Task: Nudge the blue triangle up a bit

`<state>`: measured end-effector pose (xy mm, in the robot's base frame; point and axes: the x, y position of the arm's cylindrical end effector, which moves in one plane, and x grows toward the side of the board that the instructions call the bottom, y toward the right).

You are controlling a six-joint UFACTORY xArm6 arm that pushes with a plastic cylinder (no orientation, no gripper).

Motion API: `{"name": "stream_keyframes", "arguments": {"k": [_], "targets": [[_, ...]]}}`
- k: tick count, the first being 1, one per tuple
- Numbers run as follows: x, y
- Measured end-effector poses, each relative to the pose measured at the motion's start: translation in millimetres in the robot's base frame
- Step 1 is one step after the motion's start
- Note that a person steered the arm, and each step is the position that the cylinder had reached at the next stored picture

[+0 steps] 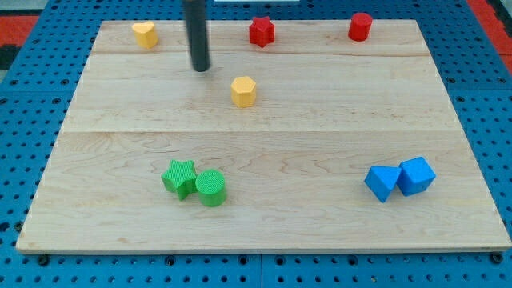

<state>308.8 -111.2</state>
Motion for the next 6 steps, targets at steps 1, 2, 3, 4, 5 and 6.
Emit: {"name": "stream_keyframes", "arguments": {"k": [1,2,3,4,5,6], "targets": [[34.0,8.1],[41.8,84.5],[41.8,157.2],[37.8,86.1],[64.6,80.9],[77.6,174.0]]}}
